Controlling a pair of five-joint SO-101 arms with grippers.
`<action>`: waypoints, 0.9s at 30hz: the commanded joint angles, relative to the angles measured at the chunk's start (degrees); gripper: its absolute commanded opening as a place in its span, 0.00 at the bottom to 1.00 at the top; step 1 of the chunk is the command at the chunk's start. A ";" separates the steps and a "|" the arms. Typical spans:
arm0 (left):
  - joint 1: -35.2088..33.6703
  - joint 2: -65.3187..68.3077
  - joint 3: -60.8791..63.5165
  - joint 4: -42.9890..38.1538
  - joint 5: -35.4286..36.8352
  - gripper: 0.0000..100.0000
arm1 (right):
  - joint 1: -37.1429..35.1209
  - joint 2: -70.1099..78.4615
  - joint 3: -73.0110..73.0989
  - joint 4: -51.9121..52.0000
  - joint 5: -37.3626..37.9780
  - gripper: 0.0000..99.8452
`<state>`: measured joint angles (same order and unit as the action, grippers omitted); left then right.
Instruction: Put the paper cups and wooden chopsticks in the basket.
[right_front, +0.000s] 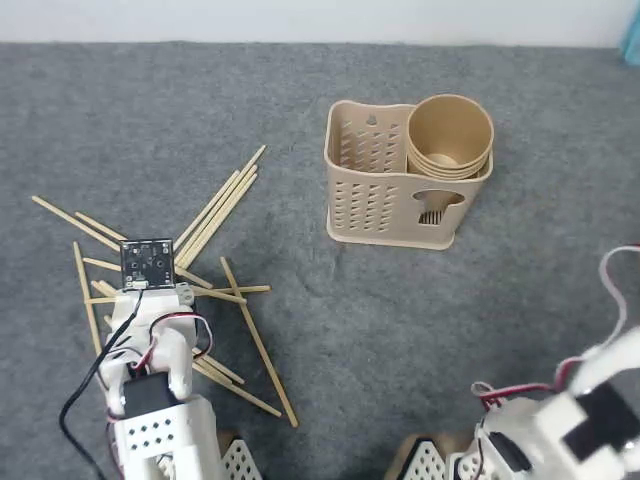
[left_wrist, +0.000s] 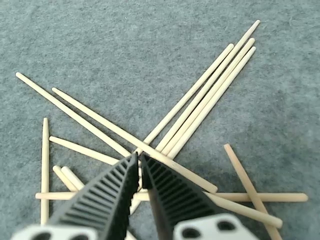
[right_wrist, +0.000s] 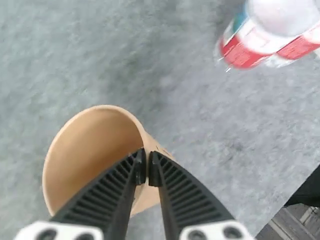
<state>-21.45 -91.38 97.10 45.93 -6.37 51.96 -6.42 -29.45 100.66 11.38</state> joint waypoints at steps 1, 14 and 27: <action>0.62 -0.62 -0.22 -1.58 -0.53 0.02 | -3.21 -10.33 8.35 1.89 -1.85 0.01; 0.53 -0.70 -0.22 -1.41 -0.53 0.02 | -10.77 -44.88 55.30 -23.08 -2.37 0.01; 0.53 -0.70 -0.22 -1.23 -0.53 0.02 | -7.96 -46.99 84.84 -54.29 -4.84 0.01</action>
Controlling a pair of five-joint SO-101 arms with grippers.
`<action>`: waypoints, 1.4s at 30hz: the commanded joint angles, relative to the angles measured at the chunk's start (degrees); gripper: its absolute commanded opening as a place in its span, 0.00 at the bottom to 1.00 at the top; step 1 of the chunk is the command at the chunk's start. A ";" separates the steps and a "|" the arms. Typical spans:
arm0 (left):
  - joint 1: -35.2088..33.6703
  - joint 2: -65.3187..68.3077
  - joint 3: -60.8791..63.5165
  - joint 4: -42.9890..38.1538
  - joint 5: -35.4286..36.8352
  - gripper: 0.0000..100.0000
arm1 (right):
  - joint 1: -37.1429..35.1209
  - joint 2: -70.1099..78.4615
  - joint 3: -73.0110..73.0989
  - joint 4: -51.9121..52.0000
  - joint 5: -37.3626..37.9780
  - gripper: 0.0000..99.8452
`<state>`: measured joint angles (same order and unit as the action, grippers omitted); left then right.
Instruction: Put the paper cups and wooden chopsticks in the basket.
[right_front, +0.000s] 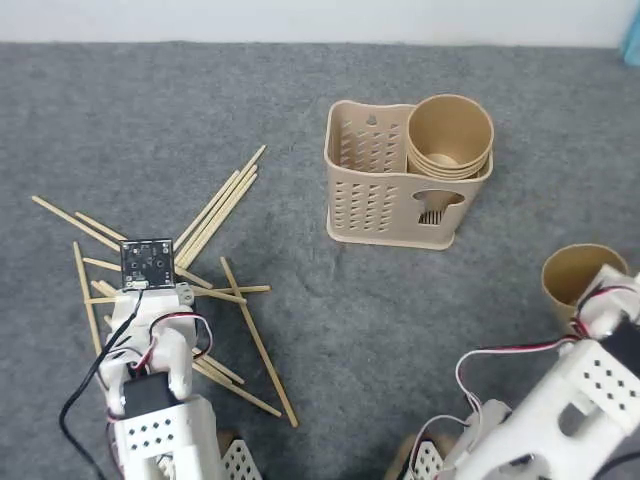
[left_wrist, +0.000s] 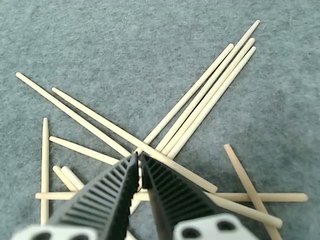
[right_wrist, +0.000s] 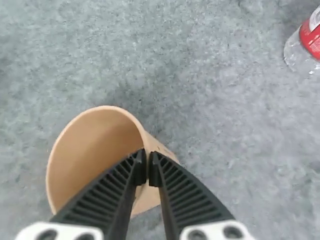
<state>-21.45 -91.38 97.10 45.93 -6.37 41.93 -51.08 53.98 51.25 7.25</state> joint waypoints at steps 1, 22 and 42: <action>0.53 -0.70 -0.22 -1.23 -0.53 0.02 | 2.95 -2.24 1.58 -5.23 -0.70 0.02; 0.26 -0.62 -0.22 -1.23 -0.53 0.02 | 9.98 -1.80 1.49 -5.23 9.41 0.16; 0.18 -0.53 -0.22 -1.14 -0.53 0.02 | 10.51 23.25 -8.62 -5.85 9.41 0.15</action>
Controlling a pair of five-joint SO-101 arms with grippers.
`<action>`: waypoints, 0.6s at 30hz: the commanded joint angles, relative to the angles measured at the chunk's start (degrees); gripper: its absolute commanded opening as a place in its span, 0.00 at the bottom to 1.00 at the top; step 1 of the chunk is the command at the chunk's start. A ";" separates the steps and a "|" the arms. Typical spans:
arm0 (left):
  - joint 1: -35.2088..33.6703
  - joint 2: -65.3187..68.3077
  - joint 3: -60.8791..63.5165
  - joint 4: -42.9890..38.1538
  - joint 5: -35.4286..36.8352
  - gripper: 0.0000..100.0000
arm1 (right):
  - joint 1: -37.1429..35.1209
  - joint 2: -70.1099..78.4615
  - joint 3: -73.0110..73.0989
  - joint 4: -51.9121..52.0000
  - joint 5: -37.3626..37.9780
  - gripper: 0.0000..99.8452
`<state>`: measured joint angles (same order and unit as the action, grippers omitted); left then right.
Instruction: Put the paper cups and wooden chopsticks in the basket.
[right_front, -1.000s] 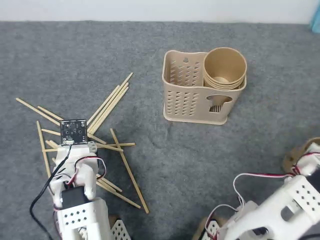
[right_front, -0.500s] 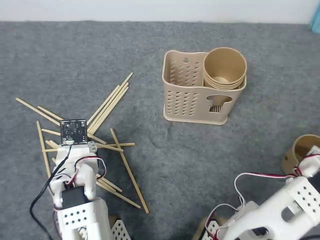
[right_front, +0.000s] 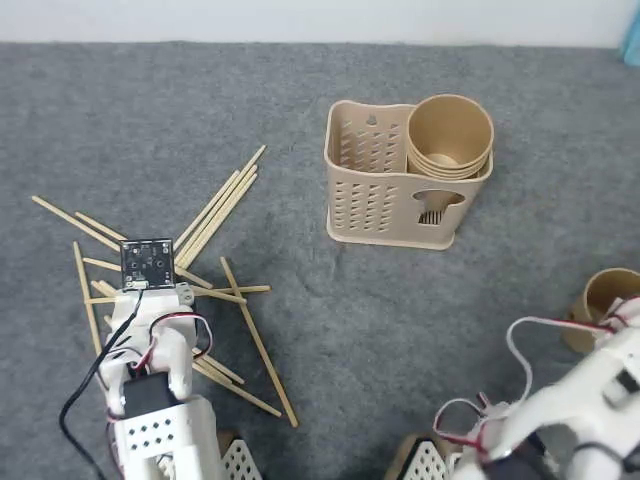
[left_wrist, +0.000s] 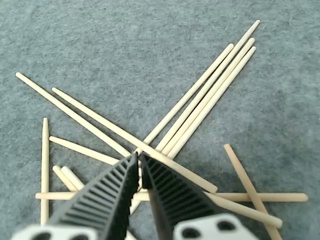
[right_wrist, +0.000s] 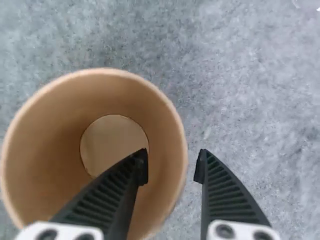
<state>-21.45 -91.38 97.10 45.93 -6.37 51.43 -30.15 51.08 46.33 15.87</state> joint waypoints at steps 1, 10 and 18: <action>0.18 -0.53 -0.22 -1.14 -0.53 0.02 | 1.54 3.03 -6.86 -0.84 0.70 0.13; 0.18 -0.53 -0.22 -1.14 -0.53 0.02 | 1.71 5.23 -21.45 10.51 3.16 0.01; 0.18 -0.53 -0.22 -1.14 -0.53 0.02 | 1.54 5.23 -40.09 22.55 -1.14 0.01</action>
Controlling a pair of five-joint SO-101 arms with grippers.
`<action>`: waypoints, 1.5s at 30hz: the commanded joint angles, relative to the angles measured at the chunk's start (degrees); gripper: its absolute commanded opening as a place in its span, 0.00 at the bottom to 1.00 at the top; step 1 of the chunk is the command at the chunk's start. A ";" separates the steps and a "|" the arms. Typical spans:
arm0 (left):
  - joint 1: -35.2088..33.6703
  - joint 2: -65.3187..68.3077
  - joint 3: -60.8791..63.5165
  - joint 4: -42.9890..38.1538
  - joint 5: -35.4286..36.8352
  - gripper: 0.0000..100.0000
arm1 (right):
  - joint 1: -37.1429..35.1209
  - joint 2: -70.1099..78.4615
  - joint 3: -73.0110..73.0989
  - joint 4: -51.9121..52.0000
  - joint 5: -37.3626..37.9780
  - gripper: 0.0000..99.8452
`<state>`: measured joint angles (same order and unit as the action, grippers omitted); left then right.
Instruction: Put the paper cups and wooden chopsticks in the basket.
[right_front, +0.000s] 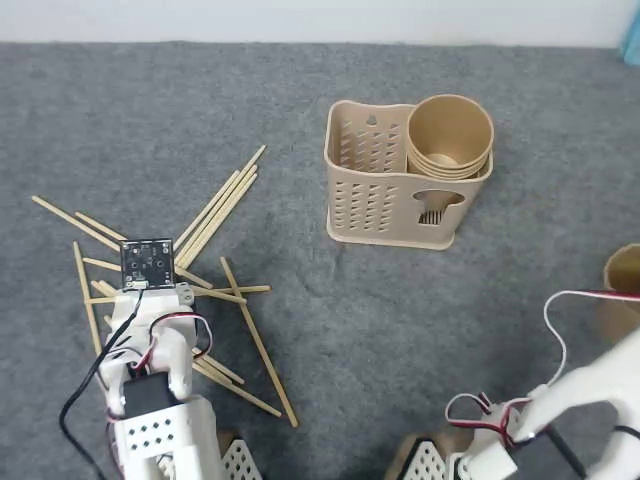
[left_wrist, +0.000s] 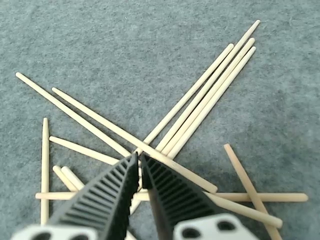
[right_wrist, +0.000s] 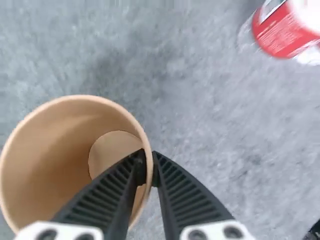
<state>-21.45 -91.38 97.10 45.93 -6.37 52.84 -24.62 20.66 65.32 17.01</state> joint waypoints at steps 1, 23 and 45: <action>0.18 -0.53 -0.22 -1.14 -0.53 0.02 | 0.04 -0.31 -12.66 5.05 -3.60 0.01; 0.18 -0.53 -0.22 -1.14 -0.53 0.02 | -36.70 1.54 -47.38 13.67 -37.01 0.01; 0.18 -0.70 -0.22 -1.14 -0.62 0.02 | -51.03 8.57 -50.46 14.81 -26.02 0.01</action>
<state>-21.45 -91.38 97.10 45.93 -6.37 0.44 -15.74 -26.99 78.24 -10.24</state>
